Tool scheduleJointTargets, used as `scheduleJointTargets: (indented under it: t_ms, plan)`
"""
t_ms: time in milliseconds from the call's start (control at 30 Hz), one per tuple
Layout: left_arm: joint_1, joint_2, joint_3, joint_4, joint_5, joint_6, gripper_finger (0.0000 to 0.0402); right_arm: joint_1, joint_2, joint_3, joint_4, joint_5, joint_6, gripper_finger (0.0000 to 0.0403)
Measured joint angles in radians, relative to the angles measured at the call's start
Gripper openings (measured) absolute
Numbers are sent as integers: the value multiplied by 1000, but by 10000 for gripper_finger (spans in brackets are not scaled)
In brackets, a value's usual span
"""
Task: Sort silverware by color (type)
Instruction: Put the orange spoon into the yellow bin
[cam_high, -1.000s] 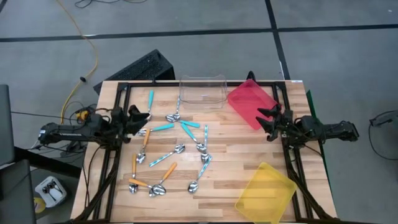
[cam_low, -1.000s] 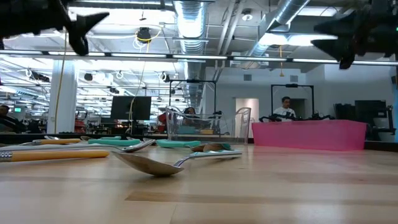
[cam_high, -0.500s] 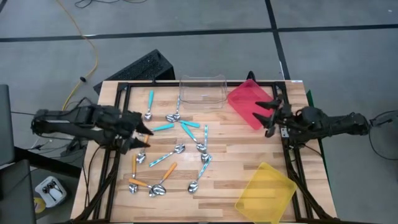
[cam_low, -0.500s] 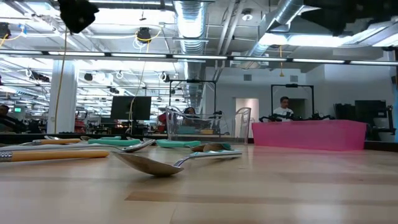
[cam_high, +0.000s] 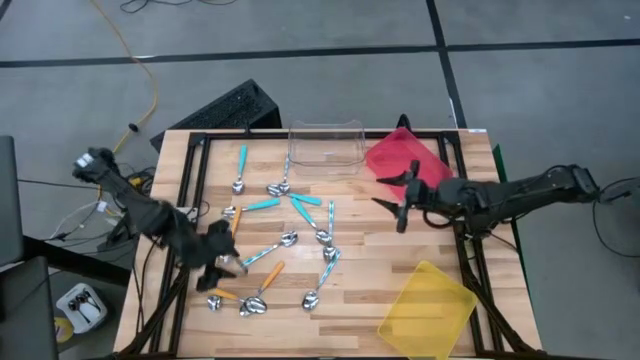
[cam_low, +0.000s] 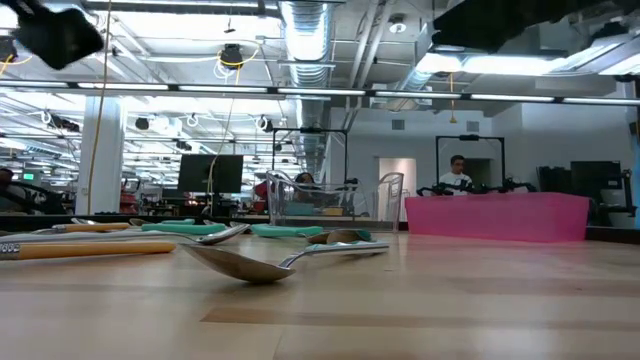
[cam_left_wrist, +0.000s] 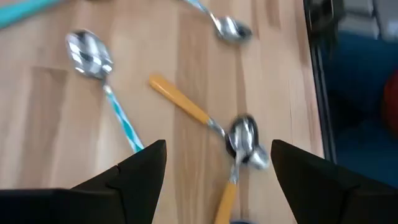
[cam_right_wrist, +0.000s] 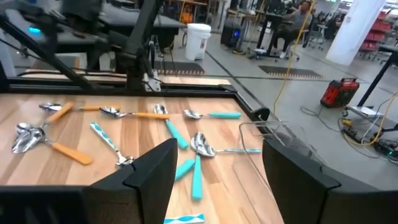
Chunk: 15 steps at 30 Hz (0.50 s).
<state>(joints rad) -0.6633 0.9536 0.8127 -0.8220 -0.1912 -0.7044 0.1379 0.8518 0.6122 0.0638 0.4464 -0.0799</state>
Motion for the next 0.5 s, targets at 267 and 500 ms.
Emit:
scheduleJointTargets:
  t_ms: [267, 500]
  plan:
    - [-201, 196, 0, 3, -76, -121, 274, 0, 113, 10, 45, 0, -7, 260]
    - [-256, 370, 0, 44, -49, -160, 274, 0, 168, 10, 81, 0, -7, 260]
